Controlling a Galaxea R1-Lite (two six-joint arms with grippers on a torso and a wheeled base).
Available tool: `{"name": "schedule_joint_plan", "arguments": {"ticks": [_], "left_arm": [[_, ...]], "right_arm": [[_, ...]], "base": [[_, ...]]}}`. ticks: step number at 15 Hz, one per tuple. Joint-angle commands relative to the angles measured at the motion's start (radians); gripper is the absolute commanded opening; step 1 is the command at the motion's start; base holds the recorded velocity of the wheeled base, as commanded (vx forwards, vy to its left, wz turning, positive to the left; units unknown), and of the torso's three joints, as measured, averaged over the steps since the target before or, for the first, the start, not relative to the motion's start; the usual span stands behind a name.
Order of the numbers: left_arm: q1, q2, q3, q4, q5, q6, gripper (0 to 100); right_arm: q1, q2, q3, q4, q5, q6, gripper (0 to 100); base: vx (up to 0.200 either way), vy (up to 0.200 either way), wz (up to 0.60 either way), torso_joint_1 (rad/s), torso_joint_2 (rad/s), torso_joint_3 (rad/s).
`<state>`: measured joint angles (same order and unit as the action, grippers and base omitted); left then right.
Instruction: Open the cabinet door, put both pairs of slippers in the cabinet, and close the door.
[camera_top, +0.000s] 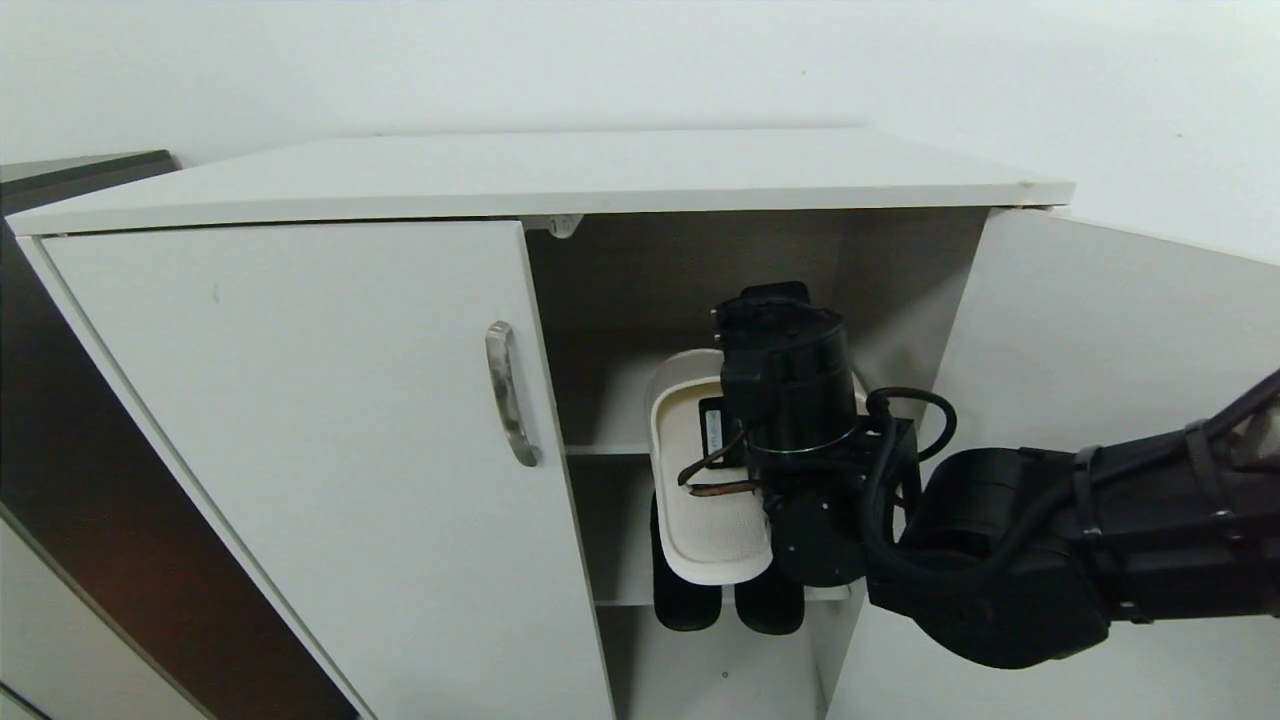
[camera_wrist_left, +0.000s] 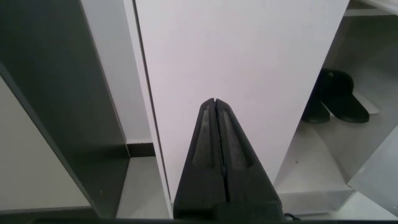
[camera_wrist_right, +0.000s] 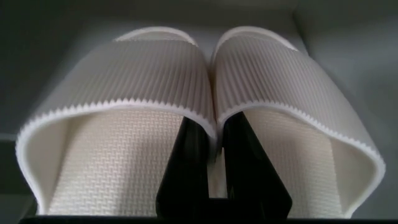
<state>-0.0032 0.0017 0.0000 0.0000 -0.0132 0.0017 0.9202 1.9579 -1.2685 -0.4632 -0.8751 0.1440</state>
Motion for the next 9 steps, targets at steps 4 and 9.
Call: {"name": "schedule_joint_plan", "arguments": {"ticks": [4,9], "left_arm": [[0.000,0.001,0.000,0.000,0.001,0.000,0],[0.000,0.001,0.000,0.000,0.001,0.000,0]], "right_arm": [[-0.064,0.090,-0.127,-0.005,0.025,-0.073,0],[-0.100,0.162,-0.324,0.118,0.050,-0.075,0]], "base": [[0.000,0.000,0.00,0.000,0.00,0.000],[0.000,0.000,0.00,0.000,0.00,0.000]]}}
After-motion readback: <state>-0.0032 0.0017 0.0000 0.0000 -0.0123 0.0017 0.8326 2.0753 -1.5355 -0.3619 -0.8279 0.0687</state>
